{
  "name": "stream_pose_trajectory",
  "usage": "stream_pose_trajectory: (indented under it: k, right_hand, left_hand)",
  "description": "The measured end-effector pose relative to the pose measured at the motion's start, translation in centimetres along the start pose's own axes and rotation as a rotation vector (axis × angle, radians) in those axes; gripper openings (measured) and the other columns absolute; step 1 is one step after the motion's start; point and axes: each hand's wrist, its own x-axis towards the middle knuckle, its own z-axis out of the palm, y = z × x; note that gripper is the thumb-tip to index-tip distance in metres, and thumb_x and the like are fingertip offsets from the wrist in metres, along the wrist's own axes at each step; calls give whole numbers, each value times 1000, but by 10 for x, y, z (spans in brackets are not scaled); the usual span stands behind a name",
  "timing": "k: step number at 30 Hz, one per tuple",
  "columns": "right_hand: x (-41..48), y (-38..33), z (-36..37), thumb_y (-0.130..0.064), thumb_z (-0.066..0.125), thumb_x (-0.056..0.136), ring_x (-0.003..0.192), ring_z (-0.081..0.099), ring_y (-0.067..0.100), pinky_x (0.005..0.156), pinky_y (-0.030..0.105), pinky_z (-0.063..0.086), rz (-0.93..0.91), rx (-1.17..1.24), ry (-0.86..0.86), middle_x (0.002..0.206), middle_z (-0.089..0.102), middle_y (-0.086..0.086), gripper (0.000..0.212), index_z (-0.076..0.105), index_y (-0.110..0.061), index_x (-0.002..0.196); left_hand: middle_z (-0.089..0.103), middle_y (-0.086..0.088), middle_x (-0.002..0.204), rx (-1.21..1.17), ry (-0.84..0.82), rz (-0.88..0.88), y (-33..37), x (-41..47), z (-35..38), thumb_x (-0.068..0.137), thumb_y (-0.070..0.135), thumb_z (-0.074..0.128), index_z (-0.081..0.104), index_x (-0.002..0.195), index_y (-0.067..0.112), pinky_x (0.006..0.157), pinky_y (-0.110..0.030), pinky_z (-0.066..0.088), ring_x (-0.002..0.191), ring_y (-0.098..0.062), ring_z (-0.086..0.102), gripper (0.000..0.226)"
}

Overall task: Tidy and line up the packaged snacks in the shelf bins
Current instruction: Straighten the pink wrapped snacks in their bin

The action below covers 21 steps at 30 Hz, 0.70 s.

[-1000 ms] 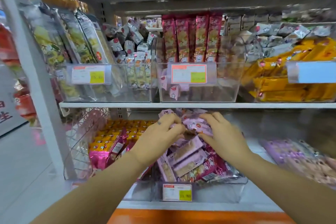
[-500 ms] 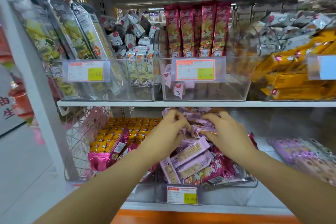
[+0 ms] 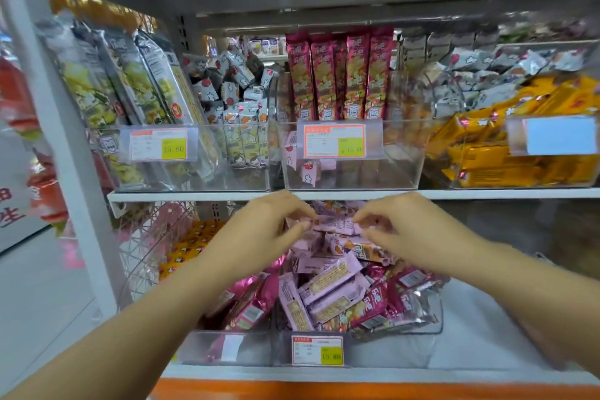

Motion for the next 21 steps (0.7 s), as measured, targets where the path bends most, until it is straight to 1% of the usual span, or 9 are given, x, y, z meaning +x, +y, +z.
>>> stream_pose_trajectory:
  k: [2,3,5,9,13,16,18,19,21]
  right_hand:
    - [4,-12,-26,-23,61,89,70,54,-10,65,6,39,-43,65,35,79,59,-24,18,70,-26,105]
    - [7,-19,-40,-22,62,89,67,52,-15,63,4,38,-63,81,54,74,55,-27,16,70,-26,103]
    - [15,-31,-65,-21,64,88,66,54,-14,63,5,39,-116,103,100,71,53,-29,15,70,-26,101]
    - [38,-45,-98,-16,66,86,70,58,-7,67,7,43,-190,114,194,74,57,-27,15,72,-22,98]
    - [70,-46,-110,-16,66,86,75,59,-9,67,4,42,-196,158,206,82,63,-23,16,71,-24,99]
    - [101,-40,-112,-21,66,86,88,61,-3,75,9,46,-151,172,154,94,67,-16,20,69,-27,105]
    - [122,-34,-109,-26,67,86,95,61,2,85,18,49,-97,149,72,104,65,-14,29,64,-28,114]
    - [132,-32,-107,-29,68,85,96,62,6,85,22,52,-58,135,18,108,64,-12,35,60,-27,120]
    - [151,-26,-103,-32,68,84,93,64,12,69,23,56,37,173,-115,113,60,-7,49,52,-25,130]
  left_hand:
    - [63,16,95,-63,119,8,9,-2,-18,91,19,60,65,99,29,83,-22,49,91,0,59,13]
    - [64,17,94,-70,161,15,14,-1,-27,91,17,59,64,98,30,81,-19,48,91,0,59,15]
    - [63,19,93,-40,219,27,20,2,-43,92,15,58,62,97,32,78,-15,46,91,1,58,18]
    - [60,17,92,12,323,64,20,18,-68,91,11,58,65,100,22,79,-8,41,90,2,54,15]
    - [57,12,94,86,351,78,16,41,-87,92,12,56,65,102,20,81,-10,39,92,0,51,15]
    - [52,12,100,155,295,62,7,63,-97,93,17,55,64,108,22,80,-11,35,93,0,48,19]
    - [50,13,104,200,262,59,-2,76,-104,93,21,54,63,111,25,84,-17,34,97,-1,46,20]
    - [50,14,106,216,248,64,-6,83,-108,94,23,54,63,111,27,86,-19,34,99,-1,46,20]
    - [52,15,109,221,215,84,-12,96,-115,94,27,53,63,107,32,91,-23,38,102,-2,49,17]
